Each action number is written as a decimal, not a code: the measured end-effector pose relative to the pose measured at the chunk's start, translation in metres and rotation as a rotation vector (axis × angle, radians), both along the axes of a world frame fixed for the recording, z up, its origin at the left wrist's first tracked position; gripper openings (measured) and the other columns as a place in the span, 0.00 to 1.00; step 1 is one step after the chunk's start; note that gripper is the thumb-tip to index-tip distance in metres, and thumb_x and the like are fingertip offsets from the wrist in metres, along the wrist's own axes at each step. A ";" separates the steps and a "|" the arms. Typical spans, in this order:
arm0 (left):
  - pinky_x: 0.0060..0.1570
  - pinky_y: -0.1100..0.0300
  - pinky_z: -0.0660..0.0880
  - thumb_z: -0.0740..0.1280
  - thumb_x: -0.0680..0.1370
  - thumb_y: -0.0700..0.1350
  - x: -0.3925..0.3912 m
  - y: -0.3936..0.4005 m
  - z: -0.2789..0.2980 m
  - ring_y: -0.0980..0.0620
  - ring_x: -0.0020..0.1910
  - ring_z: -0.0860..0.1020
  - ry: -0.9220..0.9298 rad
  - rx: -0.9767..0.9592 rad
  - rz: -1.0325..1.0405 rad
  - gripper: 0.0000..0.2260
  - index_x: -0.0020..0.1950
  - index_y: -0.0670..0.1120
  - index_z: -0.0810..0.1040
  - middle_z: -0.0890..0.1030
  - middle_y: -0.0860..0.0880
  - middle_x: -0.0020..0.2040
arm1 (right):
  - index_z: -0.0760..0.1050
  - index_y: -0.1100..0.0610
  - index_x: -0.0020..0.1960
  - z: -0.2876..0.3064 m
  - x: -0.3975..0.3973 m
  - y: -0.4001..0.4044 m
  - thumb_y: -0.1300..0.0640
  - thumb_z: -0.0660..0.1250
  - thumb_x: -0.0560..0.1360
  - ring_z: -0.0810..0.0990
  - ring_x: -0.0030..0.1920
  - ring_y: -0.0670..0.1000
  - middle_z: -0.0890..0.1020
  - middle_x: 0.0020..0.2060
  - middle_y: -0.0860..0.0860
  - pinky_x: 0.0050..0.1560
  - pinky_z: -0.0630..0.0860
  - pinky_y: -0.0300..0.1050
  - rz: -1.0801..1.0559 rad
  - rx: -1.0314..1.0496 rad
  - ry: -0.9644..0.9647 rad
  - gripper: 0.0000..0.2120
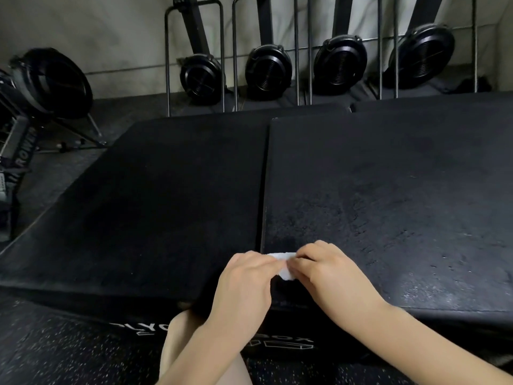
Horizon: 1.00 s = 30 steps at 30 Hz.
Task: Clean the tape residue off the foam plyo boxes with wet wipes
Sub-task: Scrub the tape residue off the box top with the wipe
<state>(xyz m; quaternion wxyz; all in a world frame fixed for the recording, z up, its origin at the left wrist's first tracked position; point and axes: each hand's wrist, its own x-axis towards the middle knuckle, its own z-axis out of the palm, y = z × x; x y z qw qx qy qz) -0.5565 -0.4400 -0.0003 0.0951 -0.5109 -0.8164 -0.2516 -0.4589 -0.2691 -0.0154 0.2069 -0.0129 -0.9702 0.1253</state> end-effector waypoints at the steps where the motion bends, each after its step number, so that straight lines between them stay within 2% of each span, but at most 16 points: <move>1: 0.51 0.58 0.76 0.68 0.73 0.34 -0.006 0.007 0.001 0.59 0.46 0.79 0.017 -0.004 0.021 0.17 0.51 0.55 0.84 0.83 0.62 0.51 | 0.82 0.52 0.41 0.001 -0.009 0.003 0.65 0.77 0.67 0.75 0.38 0.51 0.78 0.39 0.47 0.40 0.74 0.44 -0.011 0.001 -0.005 0.10; 4: 0.45 0.54 0.79 0.73 0.66 0.30 -0.031 0.031 -0.001 0.51 0.44 0.81 0.064 -0.039 0.124 0.19 0.51 0.49 0.86 0.85 0.55 0.44 | 0.82 0.55 0.41 0.004 -0.040 0.020 0.67 0.76 0.64 0.75 0.37 0.54 0.78 0.38 0.50 0.38 0.74 0.47 -0.060 0.040 0.006 0.10; 9: 0.41 0.57 0.72 0.72 0.67 0.32 -0.042 0.045 0.006 0.51 0.37 0.74 0.139 -0.142 0.173 0.15 0.43 0.52 0.84 0.80 0.55 0.36 | 0.83 0.56 0.41 0.007 -0.051 0.024 0.67 0.79 0.64 0.74 0.36 0.54 0.77 0.37 0.51 0.36 0.74 0.47 -0.090 0.060 0.003 0.10; 12: 0.44 0.57 0.70 0.72 0.70 0.33 -0.029 0.029 0.004 0.51 0.41 0.76 0.052 -0.079 0.137 0.17 0.51 0.53 0.86 0.82 0.56 0.43 | 0.85 0.55 0.46 0.005 -0.033 0.017 0.62 0.79 0.69 0.75 0.37 0.54 0.78 0.39 0.50 0.38 0.76 0.47 -0.039 0.006 0.020 0.08; 14: 0.46 0.57 0.72 0.73 0.72 0.34 -0.021 0.019 0.004 0.53 0.42 0.78 0.020 -0.065 0.115 0.17 0.55 0.53 0.85 0.82 0.56 0.46 | 0.85 0.52 0.49 0.005 -0.021 0.015 0.54 0.74 0.77 0.75 0.38 0.52 0.77 0.40 0.48 0.39 0.76 0.47 0.001 -0.034 0.029 0.04; 16: 0.45 0.57 0.74 0.74 0.73 0.36 -0.011 0.010 0.004 0.55 0.42 0.76 -0.009 -0.047 0.107 0.15 0.54 0.53 0.85 0.81 0.57 0.45 | 0.85 0.50 0.49 0.005 -0.012 0.010 0.46 0.67 0.80 0.74 0.39 0.51 0.77 0.40 0.46 0.39 0.76 0.47 0.007 -0.081 -0.003 0.11; 18: 0.45 0.57 0.76 0.74 0.74 0.37 -0.003 0.002 0.004 0.56 0.42 0.76 -0.039 -0.034 0.097 0.12 0.53 0.52 0.85 0.80 0.57 0.45 | 0.85 0.50 0.48 0.005 -0.006 0.006 0.45 0.65 0.79 0.75 0.38 0.50 0.77 0.39 0.45 0.38 0.76 0.46 0.016 -0.098 -0.012 0.13; 19: 0.45 0.57 0.76 0.73 0.74 0.38 -0.001 0.000 0.004 0.56 0.42 0.76 -0.036 -0.047 0.088 0.11 0.52 0.53 0.85 0.81 0.57 0.45 | 0.85 0.49 0.47 0.005 -0.004 0.004 0.46 0.66 0.79 0.75 0.38 0.50 0.77 0.38 0.46 0.37 0.77 0.46 0.015 -0.105 -0.018 0.11; 21: 0.46 0.58 0.74 0.70 0.76 0.37 -0.005 0.002 0.002 0.58 0.41 0.73 -0.013 -0.121 0.063 0.13 0.51 0.56 0.83 0.79 0.60 0.43 | 0.85 0.49 0.46 0.003 -0.005 0.001 0.52 0.73 0.76 0.74 0.37 0.50 0.76 0.37 0.46 0.33 0.77 0.46 0.000 -0.069 -0.013 0.02; 23: 0.49 0.61 0.72 0.67 0.75 0.35 -0.011 0.009 0.002 0.60 0.42 0.71 -0.015 -0.162 0.049 0.17 0.51 0.58 0.82 0.78 0.63 0.43 | 0.84 0.51 0.45 -0.001 -0.010 0.000 0.60 0.78 0.70 0.74 0.37 0.51 0.76 0.37 0.47 0.31 0.76 0.47 -0.045 -0.044 -0.027 0.07; 25: 0.50 0.61 0.73 0.68 0.73 0.34 -0.018 0.019 0.001 0.60 0.44 0.74 -0.007 -0.156 0.077 0.19 0.52 0.58 0.84 0.81 0.62 0.44 | 0.83 0.53 0.43 -0.002 -0.020 0.002 0.65 0.79 0.66 0.74 0.36 0.52 0.75 0.37 0.48 0.31 0.76 0.47 -0.081 -0.003 -0.032 0.10; 28: 0.46 0.58 0.74 0.69 0.69 0.32 -0.032 0.035 0.001 0.54 0.41 0.75 0.024 -0.128 0.154 0.17 0.48 0.54 0.85 0.81 0.56 0.40 | 0.82 0.55 0.41 0.002 -0.040 0.011 0.69 0.78 0.61 0.74 0.35 0.53 0.75 0.35 0.49 0.33 0.74 0.44 -0.110 0.051 -0.002 0.13; 30: 0.46 0.57 0.73 0.67 0.71 0.32 -0.037 0.042 0.003 0.53 0.42 0.74 0.024 -0.143 0.187 0.16 0.47 0.53 0.84 0.80 0.56 0.39 | 0.81 0.55 0.40 0.006 -0.050 0.016 0.69 0.78 0.60 0.74 0.34 0.53 0.75 0.35 0.49 0.34 0.70 0.41 -0.127 0.070 -0.031 0.14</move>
